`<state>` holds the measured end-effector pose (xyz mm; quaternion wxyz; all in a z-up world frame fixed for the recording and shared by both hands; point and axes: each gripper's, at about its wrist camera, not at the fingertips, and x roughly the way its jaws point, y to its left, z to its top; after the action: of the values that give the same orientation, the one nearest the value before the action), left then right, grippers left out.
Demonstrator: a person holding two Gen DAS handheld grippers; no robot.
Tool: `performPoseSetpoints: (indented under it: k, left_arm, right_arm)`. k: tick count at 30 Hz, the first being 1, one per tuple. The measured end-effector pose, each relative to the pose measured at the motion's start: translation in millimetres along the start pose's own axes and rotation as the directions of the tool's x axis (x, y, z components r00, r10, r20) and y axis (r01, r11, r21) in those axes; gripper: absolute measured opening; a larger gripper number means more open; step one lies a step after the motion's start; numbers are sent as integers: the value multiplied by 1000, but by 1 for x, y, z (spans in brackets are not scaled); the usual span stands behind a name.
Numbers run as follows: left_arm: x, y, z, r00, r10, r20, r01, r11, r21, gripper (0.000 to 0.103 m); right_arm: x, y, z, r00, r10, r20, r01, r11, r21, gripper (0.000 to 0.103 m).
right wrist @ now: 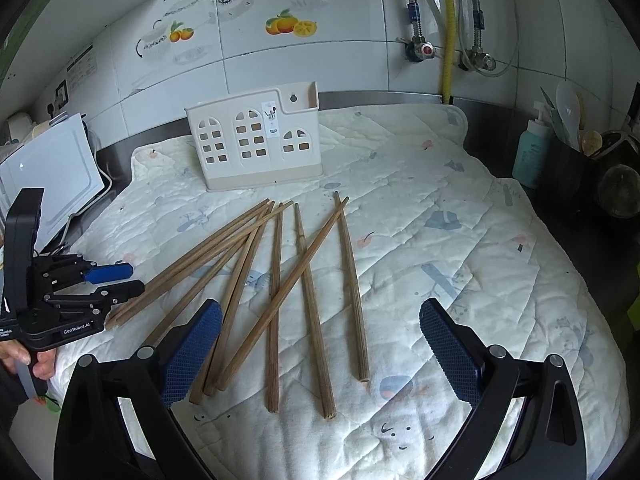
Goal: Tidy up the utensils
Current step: 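Lower the left tool onto one wooden chopstick and close it while the right tool grasps another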
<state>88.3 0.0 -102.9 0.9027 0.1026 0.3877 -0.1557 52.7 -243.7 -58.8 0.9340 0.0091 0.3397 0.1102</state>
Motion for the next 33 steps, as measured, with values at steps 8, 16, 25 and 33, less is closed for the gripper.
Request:
performPoseSetpoints:
  k: [8, 16, 25, 33]
  left_arm:
    - [6, -5, -2, 1000, -11, -21, 11, 1000, 7, 18]
    - [8, -11, 1, 1000, -12, -21, 12, 1000, 0, 14]
    - [7, -8, 2, 1000, -18, -19, 16, 996, -92, 7]
    - [4, -5, -4, 1000, -21, -10, 19, 989, -146, 6]
  right_arm:
    - [2, -1, -2, 1000, 3, -4, -3, 1000, 6, 95]
    - [14, -4, -8, 998, 26, -50, -25, 999, 33, 76]
    - [16, -10, -9, 998, 19, -66, -16, 999, 40, 71]
    - [20, -26, -17, 996, -2, -90, 8, 998, 68, 48]
